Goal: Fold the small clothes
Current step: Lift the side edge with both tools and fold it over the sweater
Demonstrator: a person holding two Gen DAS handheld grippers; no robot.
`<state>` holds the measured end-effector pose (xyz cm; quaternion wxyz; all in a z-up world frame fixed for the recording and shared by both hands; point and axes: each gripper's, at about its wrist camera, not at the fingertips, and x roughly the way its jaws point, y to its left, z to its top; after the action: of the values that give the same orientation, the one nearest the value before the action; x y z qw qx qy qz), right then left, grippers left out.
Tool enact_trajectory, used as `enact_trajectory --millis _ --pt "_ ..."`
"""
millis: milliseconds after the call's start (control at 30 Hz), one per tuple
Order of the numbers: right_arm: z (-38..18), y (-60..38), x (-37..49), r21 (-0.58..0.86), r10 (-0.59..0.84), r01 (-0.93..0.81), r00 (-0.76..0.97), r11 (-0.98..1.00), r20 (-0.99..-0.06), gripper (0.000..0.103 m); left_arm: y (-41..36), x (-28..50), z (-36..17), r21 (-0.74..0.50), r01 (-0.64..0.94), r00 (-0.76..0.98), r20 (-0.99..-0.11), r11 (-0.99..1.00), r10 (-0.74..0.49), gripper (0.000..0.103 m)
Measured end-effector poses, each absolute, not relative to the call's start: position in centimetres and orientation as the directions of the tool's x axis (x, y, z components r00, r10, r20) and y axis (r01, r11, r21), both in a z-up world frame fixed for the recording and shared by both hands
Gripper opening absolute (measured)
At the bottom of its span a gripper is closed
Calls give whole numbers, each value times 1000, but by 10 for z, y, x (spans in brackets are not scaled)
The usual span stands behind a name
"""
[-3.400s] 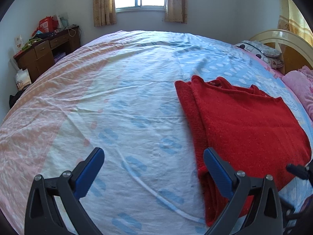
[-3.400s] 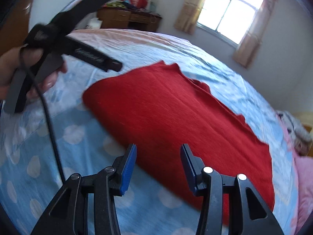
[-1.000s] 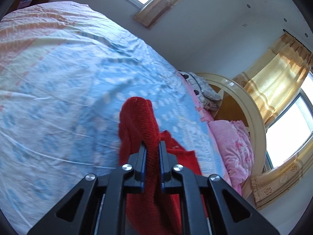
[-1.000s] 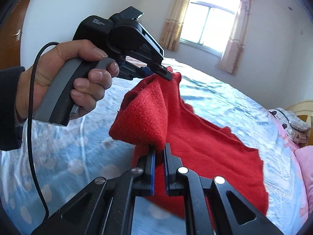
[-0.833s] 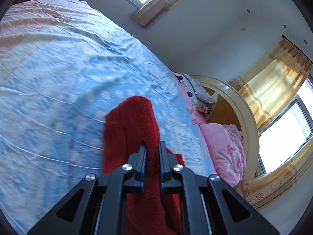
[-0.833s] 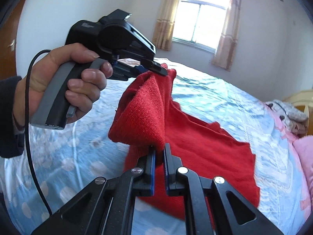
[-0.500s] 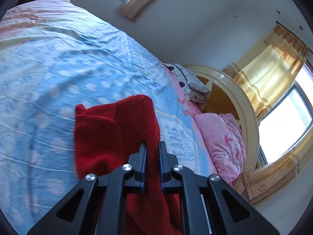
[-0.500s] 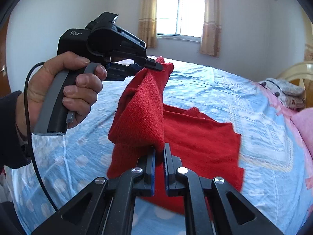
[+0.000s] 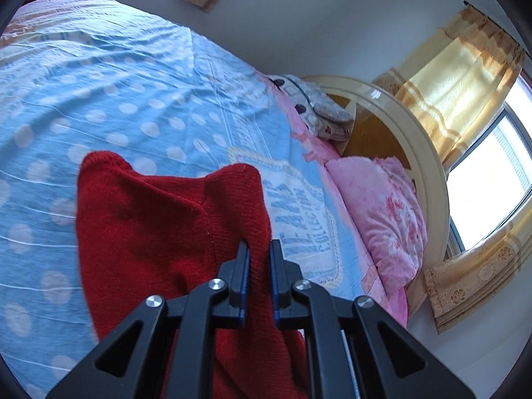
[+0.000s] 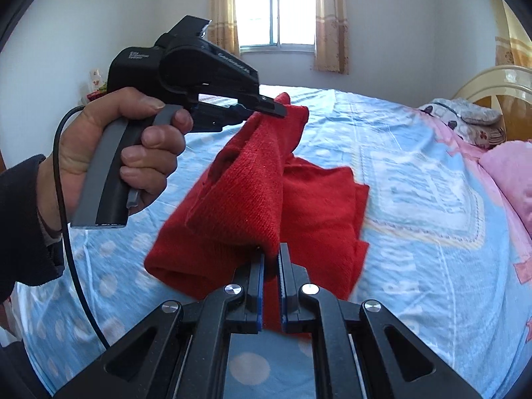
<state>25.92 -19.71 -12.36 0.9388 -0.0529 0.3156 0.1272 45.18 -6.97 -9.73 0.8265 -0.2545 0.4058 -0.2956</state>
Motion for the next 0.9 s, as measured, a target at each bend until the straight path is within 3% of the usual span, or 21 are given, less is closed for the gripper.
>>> enact_trajectory --millis 567,733,767,833,900 --pt "-150 -236 256 129 249 -220 700 967 -669 6 -150 444 -109 -463 404 464 -639 789 -613 11" --pt "-156 -246 258 169 267 -210 680 963 -683 6 -160 435 -108 -372 442 489 -663 816 -567 15" --pt "-157 -247 258 176 271 -207 678 962 -683 6 -160 432 -106 -359 446 497 -662 820 -561 18" --pt "-159 -251 257 188 279 -206 673 960 -685 6 -156 423 -100 -334 460 514 -655 823 -554 34" --pt "-160 -256 256 193 280 -202 673 960 -685 6 -146 409 -92 -297 468 562 -627 832 -540 57"
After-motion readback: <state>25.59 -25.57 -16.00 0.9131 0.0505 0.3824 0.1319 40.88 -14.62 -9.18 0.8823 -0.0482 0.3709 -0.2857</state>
